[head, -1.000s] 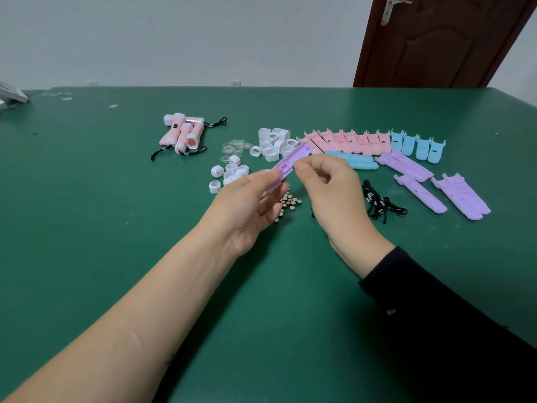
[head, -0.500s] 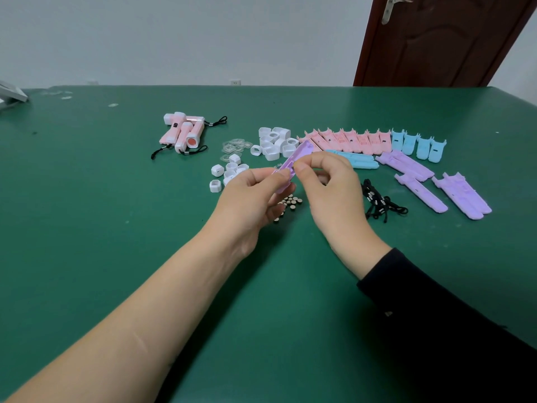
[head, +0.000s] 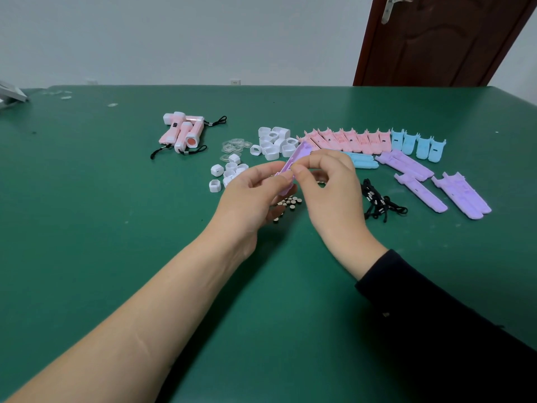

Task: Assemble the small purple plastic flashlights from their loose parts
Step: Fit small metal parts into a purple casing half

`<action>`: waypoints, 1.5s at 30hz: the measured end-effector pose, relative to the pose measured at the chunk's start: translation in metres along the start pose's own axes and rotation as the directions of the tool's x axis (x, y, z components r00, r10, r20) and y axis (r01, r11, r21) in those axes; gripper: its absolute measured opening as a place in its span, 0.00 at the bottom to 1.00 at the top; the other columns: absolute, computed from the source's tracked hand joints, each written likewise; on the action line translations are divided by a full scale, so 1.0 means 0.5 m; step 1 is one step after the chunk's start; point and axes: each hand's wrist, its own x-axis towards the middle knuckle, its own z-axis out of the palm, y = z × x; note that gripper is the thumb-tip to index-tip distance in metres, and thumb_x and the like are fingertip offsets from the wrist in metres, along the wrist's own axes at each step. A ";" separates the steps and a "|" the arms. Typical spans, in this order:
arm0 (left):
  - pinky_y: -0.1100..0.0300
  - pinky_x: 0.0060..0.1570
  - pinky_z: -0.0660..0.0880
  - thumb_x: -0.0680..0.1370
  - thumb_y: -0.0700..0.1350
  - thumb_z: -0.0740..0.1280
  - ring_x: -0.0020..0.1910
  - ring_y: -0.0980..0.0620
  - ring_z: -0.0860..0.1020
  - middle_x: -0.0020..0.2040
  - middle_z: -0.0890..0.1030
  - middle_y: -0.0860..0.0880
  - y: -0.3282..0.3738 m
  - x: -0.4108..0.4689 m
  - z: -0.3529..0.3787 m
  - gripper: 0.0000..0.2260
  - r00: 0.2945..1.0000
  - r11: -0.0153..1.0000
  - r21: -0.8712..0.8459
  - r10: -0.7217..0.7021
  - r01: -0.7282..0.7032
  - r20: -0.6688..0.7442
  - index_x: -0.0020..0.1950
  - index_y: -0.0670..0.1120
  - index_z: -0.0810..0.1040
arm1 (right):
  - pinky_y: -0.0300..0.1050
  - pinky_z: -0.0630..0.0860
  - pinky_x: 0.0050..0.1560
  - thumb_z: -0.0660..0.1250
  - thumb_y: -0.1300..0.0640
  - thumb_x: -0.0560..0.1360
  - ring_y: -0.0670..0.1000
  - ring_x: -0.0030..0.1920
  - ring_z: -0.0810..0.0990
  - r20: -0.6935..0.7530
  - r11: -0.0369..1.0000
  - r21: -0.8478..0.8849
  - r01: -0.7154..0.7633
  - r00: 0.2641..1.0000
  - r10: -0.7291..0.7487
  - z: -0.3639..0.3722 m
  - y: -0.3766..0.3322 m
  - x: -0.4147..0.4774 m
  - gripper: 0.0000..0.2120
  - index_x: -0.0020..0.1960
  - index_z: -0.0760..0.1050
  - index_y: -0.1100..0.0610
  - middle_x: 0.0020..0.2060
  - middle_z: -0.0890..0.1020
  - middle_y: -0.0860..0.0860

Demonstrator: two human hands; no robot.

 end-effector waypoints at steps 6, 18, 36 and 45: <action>0.60 0.45 0.73 0.76 0.43 0.71 0.43 0.58 0.81 0.43 0.84 0.52 -0.001 0.000 -0.001 0.06 1.000 1.000 0.020 0.019 -0.019 0.003 0.53 0.50 0.83 | 0.21 0.65 0.47 0.67 0.59 0.76 0.31 0.41 0.72 -0.010 0.998 -0.050 0.038 0.999 -0.039 0.002 0.004 0.000 0.05 0.42 0.77 0.52 0.53 0.71 0.46; 0.60 0.48 0.75 0.76 0.41 0.70 0.48 0.56 0.80 0.49 0.85 0.51 0.000 -0.001 -0.003 0.10 1.000 0.999 0.042 0.010 -0.010 0.005 0.57 0.49 0.83 | 0.23 0.66 0.47 0.67 0.59 0.76 0.43 0.50 0.75 -0.021 0.992 -0.112 0.061 0.998 -0.064 -0.001 0.001 -0.002 0.06 0.41 0.76 0.50 0.52 0.69 0.44; 0.68 0.35 0.74 0.77 0.40 0.69 0.41 0.58 0.81 0.40 0.84 0.54 0.002 0.004 -0.009 0.07 0.998 0.994 -0.101 -0.045 0.050 0.047 0.52 0.50 0.83 | 0.33 0.74 0.48 0.67 0.57 0.77 0.37 0.41 0.76 -0.031 0.965 0.218 -0.142 0.988 0.153 -0.005 -0.008 0.006 0.04 0.44 0.78 0.50 0.50 0.80 0.50; 0.68 0.35 0.75 0.77 0.41 0.69 0.38 0.58 0.80 0.44 0.85 0.52 0.003 0.006 -0.009 0.08 0.997 0.993 -0.108 -0.038 0.045 0.068 0.53 0.50 0.83 | 0.34 0.72 0.33 0.69 0.54 0.75 0.44 0.36 0.80 0.339 0.691 0.465 -0.554 0.832 0.439 -0.020 -0.015 0.013 0.05 0.46 0.83 0.54 0.37 0.84 0.46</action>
